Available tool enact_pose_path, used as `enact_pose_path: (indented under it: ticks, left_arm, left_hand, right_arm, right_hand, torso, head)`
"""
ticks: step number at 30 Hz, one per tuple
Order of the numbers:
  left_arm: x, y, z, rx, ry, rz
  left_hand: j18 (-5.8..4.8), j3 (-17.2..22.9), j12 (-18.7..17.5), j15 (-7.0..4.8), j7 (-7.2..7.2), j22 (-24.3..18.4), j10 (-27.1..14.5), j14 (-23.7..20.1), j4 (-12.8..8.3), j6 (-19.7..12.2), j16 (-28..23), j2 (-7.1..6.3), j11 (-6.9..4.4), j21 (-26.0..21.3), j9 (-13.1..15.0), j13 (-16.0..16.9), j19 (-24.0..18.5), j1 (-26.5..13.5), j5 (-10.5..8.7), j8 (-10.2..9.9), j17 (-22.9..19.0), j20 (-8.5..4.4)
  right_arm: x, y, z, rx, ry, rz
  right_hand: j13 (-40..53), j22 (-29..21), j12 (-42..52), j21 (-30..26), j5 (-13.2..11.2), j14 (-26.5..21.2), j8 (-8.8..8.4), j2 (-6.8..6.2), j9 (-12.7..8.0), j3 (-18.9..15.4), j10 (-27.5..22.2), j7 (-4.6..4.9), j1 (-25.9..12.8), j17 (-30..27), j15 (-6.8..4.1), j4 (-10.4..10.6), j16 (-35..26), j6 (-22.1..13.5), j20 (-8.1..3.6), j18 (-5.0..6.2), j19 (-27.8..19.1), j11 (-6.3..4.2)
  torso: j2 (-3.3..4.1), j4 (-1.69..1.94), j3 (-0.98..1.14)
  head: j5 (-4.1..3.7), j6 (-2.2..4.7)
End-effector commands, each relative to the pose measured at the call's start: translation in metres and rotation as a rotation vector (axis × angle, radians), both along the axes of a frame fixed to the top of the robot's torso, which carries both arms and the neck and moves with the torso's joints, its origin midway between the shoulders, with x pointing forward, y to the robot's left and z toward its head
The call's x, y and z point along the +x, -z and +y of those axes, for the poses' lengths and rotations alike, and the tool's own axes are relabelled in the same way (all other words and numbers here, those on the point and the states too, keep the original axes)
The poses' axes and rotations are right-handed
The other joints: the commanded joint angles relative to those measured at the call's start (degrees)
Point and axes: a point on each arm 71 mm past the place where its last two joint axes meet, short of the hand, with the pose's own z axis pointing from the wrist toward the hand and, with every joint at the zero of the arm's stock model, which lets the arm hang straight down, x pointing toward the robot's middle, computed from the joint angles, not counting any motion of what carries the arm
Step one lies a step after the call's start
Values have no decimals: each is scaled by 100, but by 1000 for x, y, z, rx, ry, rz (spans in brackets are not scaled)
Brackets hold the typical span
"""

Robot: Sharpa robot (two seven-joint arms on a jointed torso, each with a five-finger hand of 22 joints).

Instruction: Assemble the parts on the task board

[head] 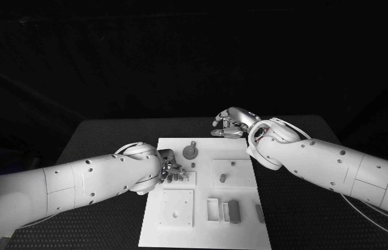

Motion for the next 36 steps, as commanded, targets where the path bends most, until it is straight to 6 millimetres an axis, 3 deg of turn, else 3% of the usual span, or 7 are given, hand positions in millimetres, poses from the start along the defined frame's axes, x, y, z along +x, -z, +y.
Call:
enact_pose_path:
  ticks: [1, 4, 9, 24, 29, 31, 36]
  left_arm:
    - [0, -1, 0, -14, 9, -7]
    - [0, -1, 2, -16, 1, -10]
    - [0, -5, 7, -38, -21, -17]
    - [35, -52, 48, -121, -167, -78]
    - [46, -52, 53, -118, -192, -79]
    - [52, -51, 52, -107, -188, -79]
    - [66, -49, 51, -74, -197, -95]
  left_hand:
    - [-6, -14, 34, -80, -282, 109, -91, -80, 57, 393, 40, -80, -43, -40, 12, -9, 14, -56, -23, -8, -10, -23]
    - [3, -293, 53, -83, -286, 123, -111, -112, -87, 374, 78, 28, -48, -47, 43, -5, -16, -179, -30, -2, -20, -31]
    - [4, -439, 57, -87, -286, 116, -129, -136, -170, 362, 94, 63, -48, -61, 51, -15, -31, -262, -20, -14, -40, -29]
    - [-16, -488, -29, -36, -207, 74, -289, -268, -309, 214, 6, 140, 22, -200, 16, -98, -151, -281, -20, -154, -169, 11]
    - [-43, -458, -164, 90, -7, 4, -535, -461, -403, -178, -158, 170, 160, -401, -95, -197, -352, -266, -19, -454, -325, 113]
    - [-54, -433, -286, 200, 112, -49, -762, -656, -465, -396, -297, 120, 274, -548, -172, -286, -525, -248, -18, -635, -432, 208]
    - [-1, -384, -311, 299, 254, -72, -854, -726, -471, -702, -329, -28, 381, -641, -347, -358, -567, -251, -17, -922, -532, 311]
  right_arm:
    - [0, 0, 0, -2, -9, 2]
    - [0, 0, 0, -3, -7, 2]
    - [1, 1, -3, -4, 0, 1]
    - [3, 1, -9, -9, 15, 0]
    - [3, 1, -10, -9, 15, 0]
    - [3, 1, -10, -9, 16, 0]
    - [3, 2, -9, -9, 16, 0]
  right_hand:
    - [-6, 88, -35, -26, 6, -38, -25, 48, 7, -39, -37, 26, -13, -8, 3, 1, -34, 12, -33, 490, 1, 6]
    - [-6, 88, -35, -26, 6, -33, -25, 47, 7, -40, -37, 26, -13, 1, 3, 1, -31, 12, -33, 490, 1, 6]
    - [-6, 88, -35, -26, 6, -31, -26, 47, 7, -41, -37, 26, -13, 4, 3, 0, -30, 11, -33, 490, 1, 6]
    - [-7, 89, -34, -27, 6, -32, -28, 49, 7, -43, -37, 26, -11, 3, 3, -4, -31, 9, -34, 490, 1, 6]
    - [-7, 89, -34, -27, 6, -32, -29, 49, 8, -44, -38, 26, -11, 4, 3, -4, -31, 9, -34, 490, 1, 6]
    - [-7, 89, -34, -27, 6, -30, -29, 48, 8, -44, -38, 26, -11, 8, 3, -5, -30, 9, -34, 490, 2, 6]
    - [-7, 89, -34, -27, 6, -31, -29, 49, 8, -45, -38, 26, -12, 5, 3, -5, -31, 9, -34, 490, 2, 6]
  torso:
    - [-1, 0, -1]
    - [-2, 0, 0]
    - [-2, 2, -5]
    - [-3, 3, 5]
    - [0, -4, 5]
    - [2, -7, 3]
    - [4, -15, -1]
  head:
    - [0, 8]
    - [3, 8]
    - [8, 13]
    - [25, 57]
    - [30, 57]
    - [30, 56]
    - [31, 62]
